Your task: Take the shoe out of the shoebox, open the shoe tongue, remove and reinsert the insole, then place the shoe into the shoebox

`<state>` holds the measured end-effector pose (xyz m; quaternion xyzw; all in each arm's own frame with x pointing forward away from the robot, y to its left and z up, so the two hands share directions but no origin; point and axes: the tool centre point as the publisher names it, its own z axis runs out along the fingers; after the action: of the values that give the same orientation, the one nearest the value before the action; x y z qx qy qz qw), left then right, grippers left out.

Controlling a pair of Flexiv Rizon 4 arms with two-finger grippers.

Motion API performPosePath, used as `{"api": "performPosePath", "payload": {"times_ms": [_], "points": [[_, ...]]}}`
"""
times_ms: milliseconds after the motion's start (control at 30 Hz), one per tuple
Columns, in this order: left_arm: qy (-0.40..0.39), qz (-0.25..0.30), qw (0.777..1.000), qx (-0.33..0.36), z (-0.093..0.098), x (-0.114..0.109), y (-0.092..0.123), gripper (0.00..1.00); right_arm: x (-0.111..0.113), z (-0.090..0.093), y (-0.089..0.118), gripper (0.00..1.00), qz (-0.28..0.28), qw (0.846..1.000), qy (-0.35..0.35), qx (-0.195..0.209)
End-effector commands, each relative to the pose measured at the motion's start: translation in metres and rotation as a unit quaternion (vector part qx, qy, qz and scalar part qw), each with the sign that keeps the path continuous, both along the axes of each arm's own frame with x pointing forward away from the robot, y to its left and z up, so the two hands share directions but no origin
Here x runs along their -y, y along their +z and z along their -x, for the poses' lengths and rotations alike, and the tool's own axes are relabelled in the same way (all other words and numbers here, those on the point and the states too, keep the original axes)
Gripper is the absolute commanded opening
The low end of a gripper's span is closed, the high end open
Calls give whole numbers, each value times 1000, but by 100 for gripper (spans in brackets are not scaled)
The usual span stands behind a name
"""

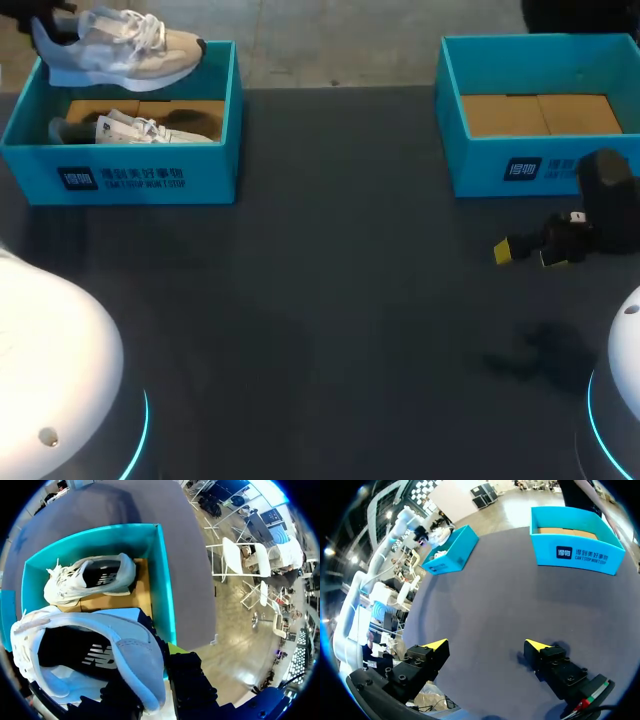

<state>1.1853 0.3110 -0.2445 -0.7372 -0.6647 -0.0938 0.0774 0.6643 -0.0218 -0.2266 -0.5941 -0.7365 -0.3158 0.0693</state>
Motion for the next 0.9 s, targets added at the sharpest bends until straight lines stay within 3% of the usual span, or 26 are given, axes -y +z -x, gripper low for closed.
{"api": "performPosePath", "payload": {"times_ms": [33,900], "points": [[0,-1,1000,-5,-7,2,-15,0,-1,1,0,100,1,1000,-1,0],[5,1,1000,4,-27,18,-106,0,-1,1,0,100,1,1000,-1,0]]}}
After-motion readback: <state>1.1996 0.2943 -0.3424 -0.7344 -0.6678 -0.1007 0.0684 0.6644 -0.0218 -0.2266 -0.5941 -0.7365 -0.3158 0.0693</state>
